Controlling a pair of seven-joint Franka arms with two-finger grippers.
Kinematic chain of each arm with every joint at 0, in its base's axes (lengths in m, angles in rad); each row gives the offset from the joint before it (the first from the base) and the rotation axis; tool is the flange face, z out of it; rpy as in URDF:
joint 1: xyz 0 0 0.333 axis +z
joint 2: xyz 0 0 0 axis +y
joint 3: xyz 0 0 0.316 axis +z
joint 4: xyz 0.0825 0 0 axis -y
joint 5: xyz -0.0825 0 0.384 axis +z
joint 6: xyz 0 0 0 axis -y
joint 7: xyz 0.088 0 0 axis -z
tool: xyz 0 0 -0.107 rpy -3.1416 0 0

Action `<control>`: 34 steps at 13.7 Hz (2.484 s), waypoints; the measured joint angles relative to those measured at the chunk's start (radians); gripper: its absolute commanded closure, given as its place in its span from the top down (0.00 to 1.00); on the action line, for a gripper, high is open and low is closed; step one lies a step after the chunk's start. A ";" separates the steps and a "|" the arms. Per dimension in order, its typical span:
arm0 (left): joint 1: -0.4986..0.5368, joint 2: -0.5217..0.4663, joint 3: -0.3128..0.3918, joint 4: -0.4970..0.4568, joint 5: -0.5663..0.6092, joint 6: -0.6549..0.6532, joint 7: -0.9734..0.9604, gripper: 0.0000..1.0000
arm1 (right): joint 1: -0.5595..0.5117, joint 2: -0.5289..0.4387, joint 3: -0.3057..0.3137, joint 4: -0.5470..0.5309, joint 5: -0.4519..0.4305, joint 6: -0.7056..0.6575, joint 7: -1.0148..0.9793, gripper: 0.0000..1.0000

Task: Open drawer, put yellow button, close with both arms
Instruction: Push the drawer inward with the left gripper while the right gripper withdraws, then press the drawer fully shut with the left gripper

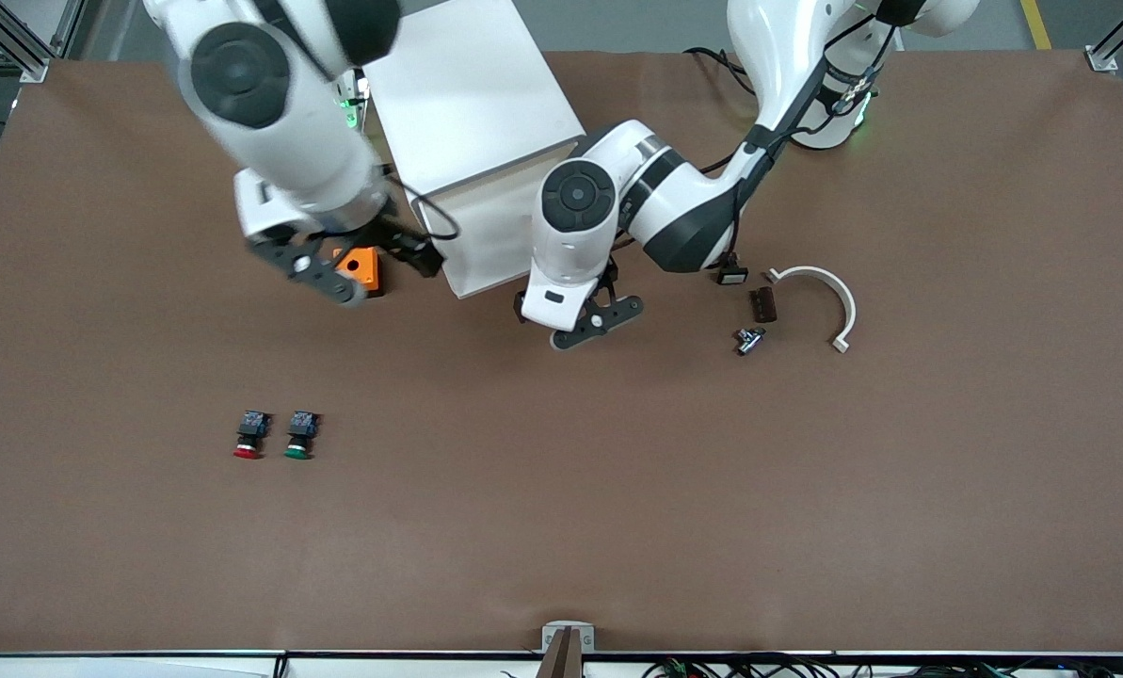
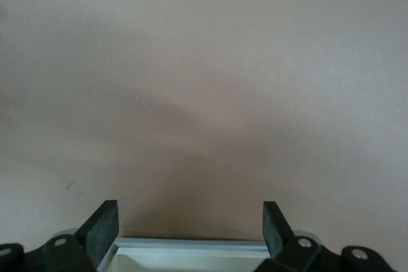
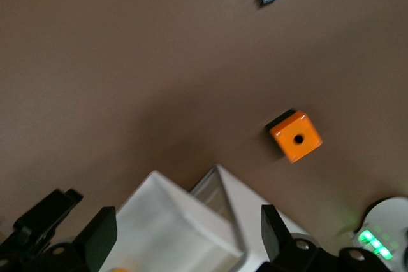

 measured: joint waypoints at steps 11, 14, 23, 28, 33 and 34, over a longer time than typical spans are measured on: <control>-0.050 -0.002 -0.057 -0.024 -0.057 -0.004 -0.093 0.99 | -0.434 -0.050 -0.002 0.007 -0.093 -0.090 -0.831 1.00; -0.066 -0.001 -0.059 -0.035 -0.126 -0.004 -0.117 0.99 | -0.475 -0.050 -0.002 0.007 -0.095 -0.090 -0.861 1.00; -0.091 0.017 -0.061 -0.062 -0.306 -0.004 -0.133 0.99 | -0.496 -0.050 0.011 0.024 -0.095 -0.084 -0.864 1.00; -0.099 0.021 -0.061 -0.065 -0.322 -0.004 -0.149 0.99 | -0.497 -0.057 0.010 0.059 -0.092 -0.095 -0.864 1.00; -0.080 0.001 -0.056 -0.056 -0.306 -0.032 -0.149 0.99 | -0.498 -0.075 0.010 0.056 -0.092 -0.163 -0.864 1.00; -0.057 -0.020 -0.055 -0.051 -0.279 -0.055 -0.149 0.99 | -0.498 -0.076 0.010 0.053 -0.092 -0.163 -0.864 1.00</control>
